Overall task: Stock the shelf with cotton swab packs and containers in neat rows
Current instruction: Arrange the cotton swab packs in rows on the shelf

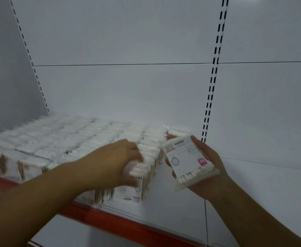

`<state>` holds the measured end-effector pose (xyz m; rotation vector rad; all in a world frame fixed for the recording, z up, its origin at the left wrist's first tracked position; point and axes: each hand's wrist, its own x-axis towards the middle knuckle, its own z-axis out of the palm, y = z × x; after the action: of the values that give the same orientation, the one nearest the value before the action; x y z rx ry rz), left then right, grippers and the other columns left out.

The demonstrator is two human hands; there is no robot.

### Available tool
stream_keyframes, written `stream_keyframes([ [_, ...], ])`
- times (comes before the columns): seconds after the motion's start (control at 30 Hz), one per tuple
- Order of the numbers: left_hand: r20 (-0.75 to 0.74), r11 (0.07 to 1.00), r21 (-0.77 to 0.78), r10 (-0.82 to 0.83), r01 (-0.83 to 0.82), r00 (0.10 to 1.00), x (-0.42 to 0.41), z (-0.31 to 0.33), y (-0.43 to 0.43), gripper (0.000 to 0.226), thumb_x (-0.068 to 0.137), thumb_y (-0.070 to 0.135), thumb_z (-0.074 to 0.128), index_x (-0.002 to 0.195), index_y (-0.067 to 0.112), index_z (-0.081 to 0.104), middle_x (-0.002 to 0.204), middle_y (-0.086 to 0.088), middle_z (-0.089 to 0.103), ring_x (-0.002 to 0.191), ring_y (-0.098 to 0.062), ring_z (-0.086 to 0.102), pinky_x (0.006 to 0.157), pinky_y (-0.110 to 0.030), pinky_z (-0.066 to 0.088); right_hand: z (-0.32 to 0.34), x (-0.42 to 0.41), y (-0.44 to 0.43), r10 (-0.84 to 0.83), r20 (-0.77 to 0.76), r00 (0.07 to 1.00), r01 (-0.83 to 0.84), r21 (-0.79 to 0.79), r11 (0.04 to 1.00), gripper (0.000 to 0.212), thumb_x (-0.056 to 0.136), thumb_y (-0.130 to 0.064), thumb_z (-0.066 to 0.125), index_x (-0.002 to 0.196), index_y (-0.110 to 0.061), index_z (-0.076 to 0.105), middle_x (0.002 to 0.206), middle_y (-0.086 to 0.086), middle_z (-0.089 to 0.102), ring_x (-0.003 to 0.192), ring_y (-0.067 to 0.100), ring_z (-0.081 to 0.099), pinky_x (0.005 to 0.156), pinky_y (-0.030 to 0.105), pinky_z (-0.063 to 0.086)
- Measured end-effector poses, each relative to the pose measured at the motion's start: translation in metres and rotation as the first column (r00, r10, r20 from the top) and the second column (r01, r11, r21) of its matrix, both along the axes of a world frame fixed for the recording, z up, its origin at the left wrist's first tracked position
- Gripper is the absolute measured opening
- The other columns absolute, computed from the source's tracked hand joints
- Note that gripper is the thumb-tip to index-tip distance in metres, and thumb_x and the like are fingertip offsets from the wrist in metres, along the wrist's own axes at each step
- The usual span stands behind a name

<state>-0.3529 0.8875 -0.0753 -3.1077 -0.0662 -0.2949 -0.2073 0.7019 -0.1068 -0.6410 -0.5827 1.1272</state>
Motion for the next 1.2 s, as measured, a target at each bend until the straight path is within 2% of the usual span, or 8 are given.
stream_keyframes([
  [0.17,0.162,0.831,-0.551,0.024,0.07,0.986,-0.013,0.043,-0.017,0.044,0.069,0.074,0.059,0.11,0.059,0.049,0.108,0.032,0.056,0.098,0.012,0.055,0.079,-0.017,0.053,0.019,-0.015,0.01,0.031,0.291,0.956,0.034,-0.215,0.976,0.053,0.055,-0.027,0.083,0.101,-0.005,0.067,0.1,0.02,0.07,0.088,0.033,0.069,0.067,0.041,0.057],
  [0.27,0.122,0.768,-0.629,-0.056,0.121,0.991,-0.018,0.038,-0.03,0.042,0.071,0.04,0.081,0.098,0.061,0.057,0.094,0.023,0.063,0.077,-0.004,0.066,0.063,-0.025,0.059,0.028,-0.028,0.021,0.073,0.435,0.897,0.038,-0.242,0.97,0.036,0.072,-0.028,0.073,0.101,-0.007,0.066,0.103,0.024,0.066,0.093,0.037,0.064,0.083,0.049,0.052],
  [0.43,0.39,0.726,-0.687,0.34,0.024,0.856,-0.029,0.016,-0.012,0.032,0.066,0.041,0.083,0.081,0.029,0.058,0.062,0.015,0.063,0.05,0.002,0.057,0.046,-0.01,0.042,0.035,-0.042,0.016,-0.096,0.386,0.917,0.173,-0.168,0.971,0.039,0.079,-0.041,0.064,0.1,-0.008,0.062,0.105,0.018,0.069,0.087,0.031,0.07,0.065,0.038,0.058],
  [0.6,0.16,0.9,-0.412,0.224,-0.141,0.961,-0.044,-0.002,0.003,0.072,0.05,0.087,0.05,0.105,0.042,0.052,0.122,0.023,0.053,0.097,0.007,0.049,0.081,-0.014,0.044,0.035,-0.053,0.022,-0.179,0.958,0.222,0.571,0.021,0.821,0.018,0.073,-0.028,0.076,0.088,-0.027,0.067,0.091,-0.007,0.067,0.074,0.006,0.067,0.059,0.016,0.052],
  [0.7,-0.031,0.973,-0.181,0.138,-0.142,0.99,-0.058,-0.004,0.032,0.097,0.06,0.083,0.056,0.144,0.043,0.027,0.152,0.024,0.022,0.134,0.004,0.019,0.113,-0.023,0.015,0.026,-0.057,0.028,-0.034,0.97,-0.242,0.524,0.16,0.837,0.016,0.077,-0.044,0.067,0.093,-0.041,0.066,0.09,-0.022,0.061,0.08,-0.003,0.056,0.068,0.011,0.045],
  [0.8,-0.21,0.977,0.138,0.188,-0.162,0.959,-0.057,-0.023,0.051,0.104,0.079,0.057,0.066,0.151,0.035,-0.006,0.16,0.013,-0.009,0.146,-0.01,-0.012,0.112,-0.033,-0.01,-0.001,-0.068,0.041,-0.079,0.859,-0.507,0.417,0.324,0.849,0.024,0.086,-0.033,0.066,0.104,-0.02,0.071,0.097,-0.007,0.064,0.077,0.006,0.056,0.071,0.028,0.051],
  [1.0,-0.18,0.98,0.154,0.151,-0.124,0.972,-0.053,-0.039,0.059,0.101,0.087,0.047,0.062,0.149,0.031,-0.017,0.159,0.007,-0.018,0.146,-0.013,-0.016,0.11,-0.034,-0.011,-0.042,-0.072,0.041,-0.003,0.778,-0.629,0.42,0.343,0.84,0.056,0.078,-0.053,0.063,0.118,-0.014,0.06,0.127,0.004,0.06,0.119,0.022,0.055,0.101,0.037,0.039],
  [1.2,-0.213,0.975,0.203,0.138,-0.094,0.967,-0.054,-0.038,0.058,0.096,0.092,0.05,0.052,0.149,0.024,-0.021,0.158,0.005,-0.022,0.145,-0.014,-0.019,0.116,-0.04,-0.006,-0.039,-0.079,0.043,0.05,0.715,-0.697,0.436,0.368,0.821,0.067,0.072,-0.042,0.072,0.132,-0.015,0.056,0.135,0.005,0.056,0.127,0.024,0.051,0.102,0.046,0.039],
])
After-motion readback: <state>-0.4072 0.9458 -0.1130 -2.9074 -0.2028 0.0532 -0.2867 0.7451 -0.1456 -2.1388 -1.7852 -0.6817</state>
